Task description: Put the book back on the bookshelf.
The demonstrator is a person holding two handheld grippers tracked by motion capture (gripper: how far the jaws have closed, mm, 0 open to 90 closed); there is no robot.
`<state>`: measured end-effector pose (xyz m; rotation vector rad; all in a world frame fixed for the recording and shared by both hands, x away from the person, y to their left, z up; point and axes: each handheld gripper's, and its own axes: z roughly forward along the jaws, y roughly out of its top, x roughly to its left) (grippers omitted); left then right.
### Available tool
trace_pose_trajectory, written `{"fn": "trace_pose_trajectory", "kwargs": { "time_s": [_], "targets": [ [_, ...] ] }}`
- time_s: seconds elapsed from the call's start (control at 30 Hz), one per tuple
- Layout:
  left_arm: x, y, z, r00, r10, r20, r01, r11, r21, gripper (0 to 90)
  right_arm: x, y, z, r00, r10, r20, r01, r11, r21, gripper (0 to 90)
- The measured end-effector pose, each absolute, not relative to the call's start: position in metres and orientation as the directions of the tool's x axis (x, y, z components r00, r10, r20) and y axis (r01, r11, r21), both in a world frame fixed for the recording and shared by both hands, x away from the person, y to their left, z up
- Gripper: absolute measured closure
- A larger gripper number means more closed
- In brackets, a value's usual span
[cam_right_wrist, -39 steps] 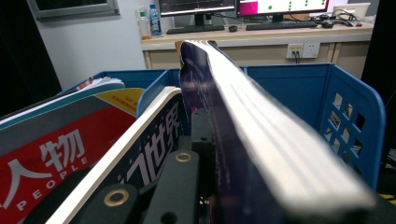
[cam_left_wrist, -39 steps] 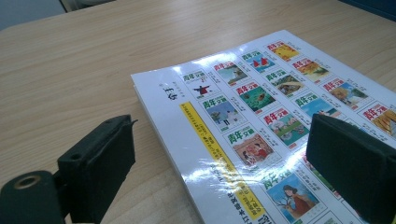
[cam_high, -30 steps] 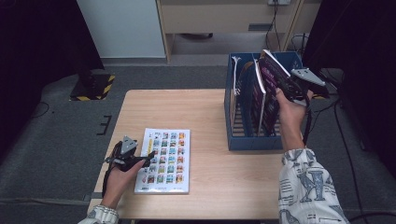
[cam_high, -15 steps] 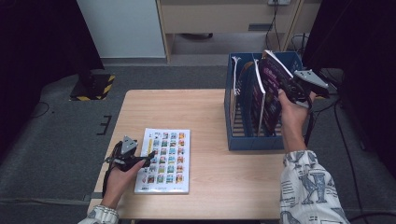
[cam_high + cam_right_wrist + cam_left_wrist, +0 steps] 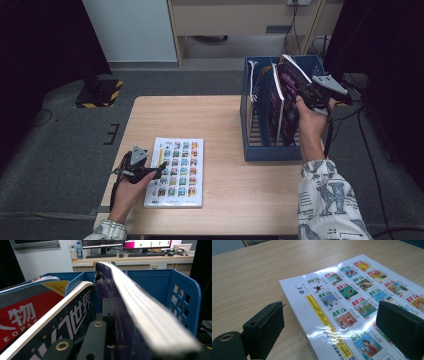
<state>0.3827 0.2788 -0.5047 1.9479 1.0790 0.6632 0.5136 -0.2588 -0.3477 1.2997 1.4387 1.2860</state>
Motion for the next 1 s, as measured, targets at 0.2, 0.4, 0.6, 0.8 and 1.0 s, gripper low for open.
{"fn": "trace_pose_trajectory", "kwargs": {
  "time_s": [0.2, 0.4, 0.6, 0.8, 1.0],
  "targets": [
    [0.383, 0.277, -0.505, 0.505, 0.860, 0.071, 0.445, -0.330, 0.832, 7.9, 0.518, -0.256, -0.354, -0.155, 0.986, 0.064, 0.175, -0.036, 0.984, 84.1],
    [0.383, 0.277, -0.505, 0.506, 0.859, 0.075, 0.445, -0.334, 0.831, 8.0, 0.521, -0.253, -0.363, -0.160, 0.986, 0.055, 0.192, -0.023, 0.981, 84.1],
    [0.383, 0.277, -0.505, 0.507, 0.858, 0.078, 0.444, -0.338, 0.830, 8.1, 0.523, -0.250, -0.366, -0.162, 0.986, 0.047, 0.177, -0.018, 0.984, 84.1],
    [0.384, 0.277, -0.505, 0.508, 0.857, 0.082, 0.443, -0.342, 0.829, 8.1, 0.525, -0.248, -0.369, -0.151, 0.988, 0.041, 0.173, -0.014, 0.985, 84.0],
    [0.384, 0.276, -0.505, 0.509, 0.856, 0.084, 0.441, -0.344, 0.829, 8.1, 0.526, -0.248, -0.371, -0.156, 0.987, 0.033, 0.171, -0.006, 0.985, 84.1]
  ]
}}
